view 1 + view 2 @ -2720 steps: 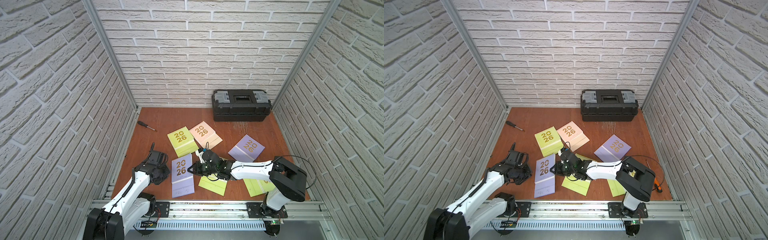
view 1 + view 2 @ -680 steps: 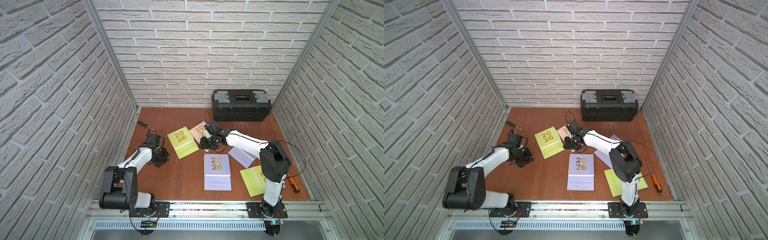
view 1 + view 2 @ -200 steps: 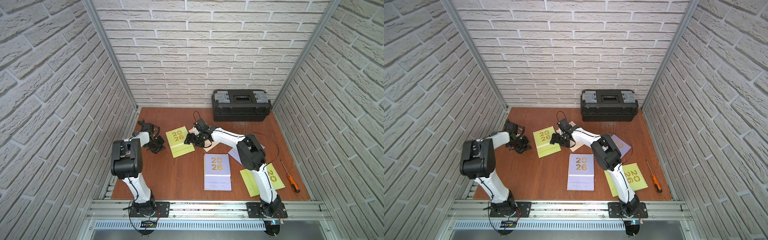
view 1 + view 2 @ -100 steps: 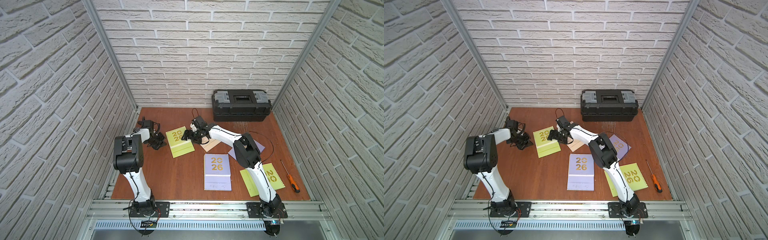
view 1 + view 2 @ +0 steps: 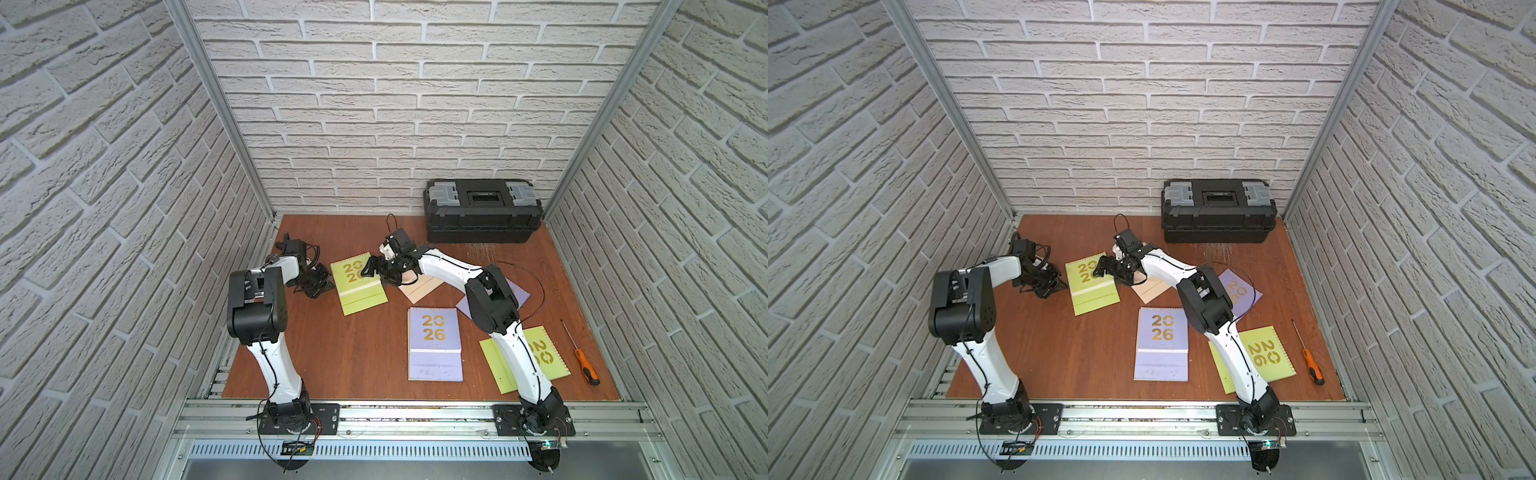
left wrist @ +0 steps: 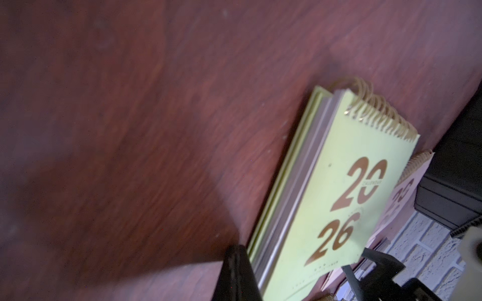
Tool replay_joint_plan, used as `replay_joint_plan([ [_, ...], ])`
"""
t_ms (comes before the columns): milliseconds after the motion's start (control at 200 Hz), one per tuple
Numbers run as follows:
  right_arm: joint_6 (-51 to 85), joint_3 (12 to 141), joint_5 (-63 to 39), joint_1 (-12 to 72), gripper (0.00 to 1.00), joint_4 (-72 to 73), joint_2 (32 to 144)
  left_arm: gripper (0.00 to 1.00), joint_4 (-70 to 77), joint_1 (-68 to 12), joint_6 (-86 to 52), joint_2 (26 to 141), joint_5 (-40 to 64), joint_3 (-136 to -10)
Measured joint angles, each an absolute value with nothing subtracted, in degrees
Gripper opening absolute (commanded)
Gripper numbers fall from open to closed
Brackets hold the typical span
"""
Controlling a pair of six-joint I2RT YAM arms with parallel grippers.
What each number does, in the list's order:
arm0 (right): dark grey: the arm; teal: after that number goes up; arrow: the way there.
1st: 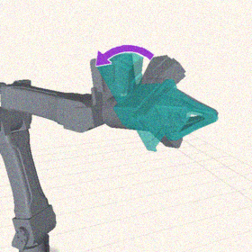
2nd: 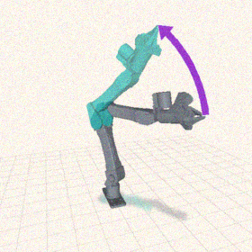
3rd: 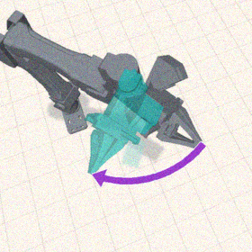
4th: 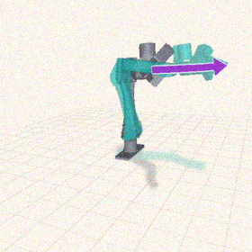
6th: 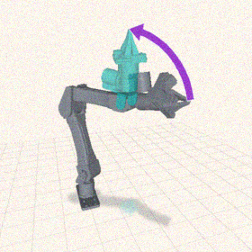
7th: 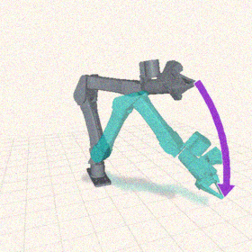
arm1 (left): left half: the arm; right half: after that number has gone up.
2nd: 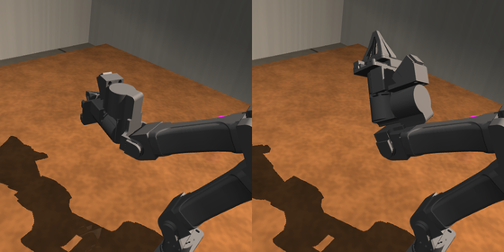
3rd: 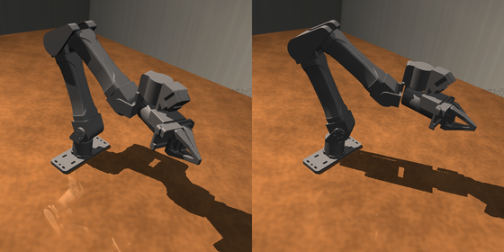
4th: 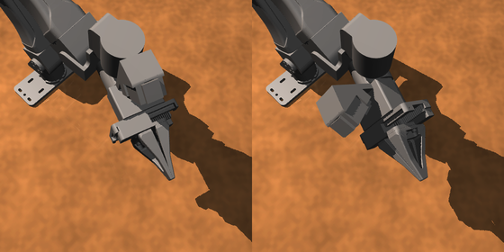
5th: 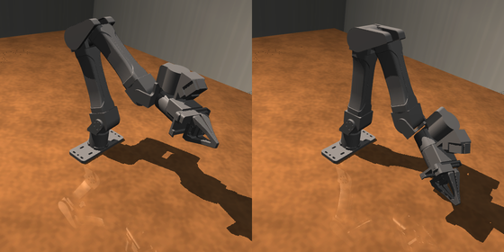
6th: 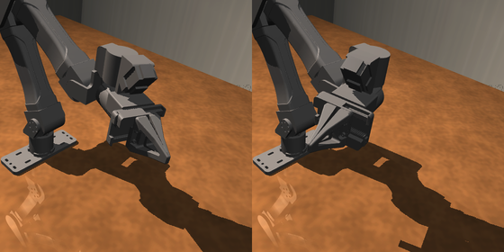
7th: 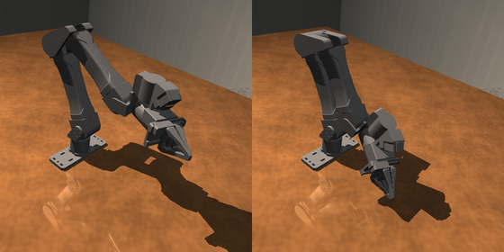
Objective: Stack the calendars
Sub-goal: Pick up the calendar at the center of the board.
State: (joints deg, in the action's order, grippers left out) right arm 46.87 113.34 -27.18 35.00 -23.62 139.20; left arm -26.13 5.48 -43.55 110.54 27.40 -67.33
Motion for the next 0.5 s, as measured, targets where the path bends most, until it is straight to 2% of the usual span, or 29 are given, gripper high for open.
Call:
replay_joint_plan([
  [310, 50.7, 108.7, -32.1, 34.0, 0.89, -14.3, 138.6, 0.0, -23.7, 6.1, -43.6, 110.5, 27.9, -66.4],
  [500, 54.0, 104.1, -33.8, 33.5, 0.83, -6.9, 137.7, 0.0, -23.0, 6.4, -43.5, 110.5, 27.7, -66.4],
])
